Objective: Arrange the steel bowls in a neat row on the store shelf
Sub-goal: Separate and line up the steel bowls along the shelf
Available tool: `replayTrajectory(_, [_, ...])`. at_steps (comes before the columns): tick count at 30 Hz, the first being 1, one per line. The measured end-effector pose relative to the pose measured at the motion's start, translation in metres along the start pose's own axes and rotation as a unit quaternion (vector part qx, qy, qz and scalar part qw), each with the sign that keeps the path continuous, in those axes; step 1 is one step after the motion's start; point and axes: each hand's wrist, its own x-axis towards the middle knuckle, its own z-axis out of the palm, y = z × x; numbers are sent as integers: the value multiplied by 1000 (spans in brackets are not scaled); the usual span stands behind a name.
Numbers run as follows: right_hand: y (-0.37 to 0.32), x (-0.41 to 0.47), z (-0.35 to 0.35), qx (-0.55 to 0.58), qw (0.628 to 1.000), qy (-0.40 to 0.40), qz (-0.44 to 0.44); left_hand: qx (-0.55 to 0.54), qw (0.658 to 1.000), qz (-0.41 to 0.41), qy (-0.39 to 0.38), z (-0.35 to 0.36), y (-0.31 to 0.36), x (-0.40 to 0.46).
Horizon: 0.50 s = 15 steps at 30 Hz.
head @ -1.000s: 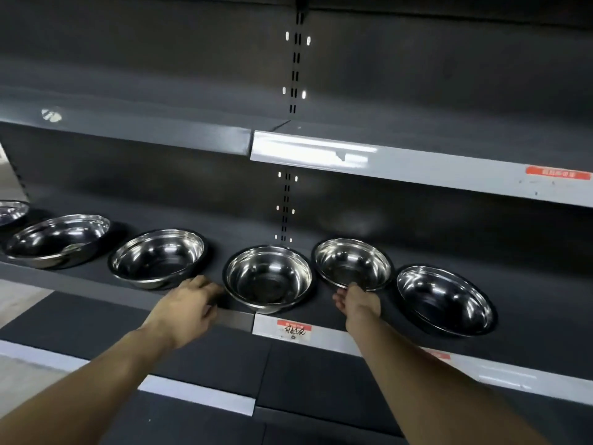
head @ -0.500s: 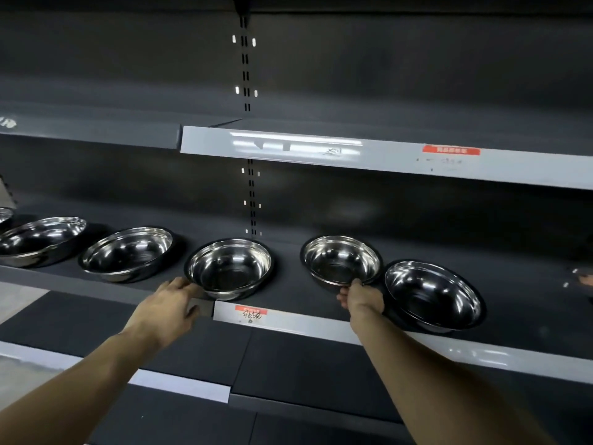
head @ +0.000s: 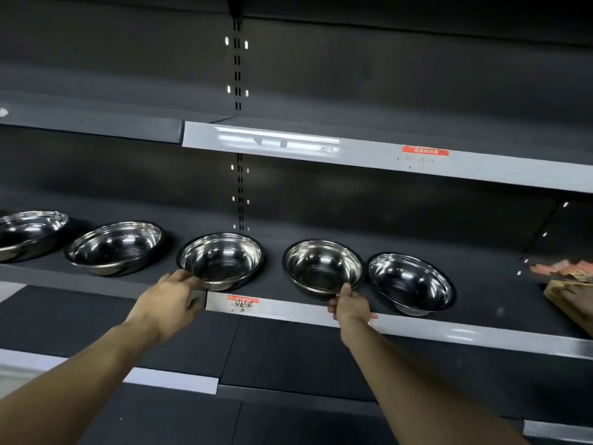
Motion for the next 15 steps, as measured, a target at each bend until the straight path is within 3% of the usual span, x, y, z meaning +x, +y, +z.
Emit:
replayTrajectory(5, [7, -4, -3, -7, 1000, 21, -2, 0, 1000, -9, -13, 7, -11, -8])
replayTrajectory(15, [10, -13, 7, 119, 992, -4, 46, -2, 1000, -5, -16, 11, -17, -10])
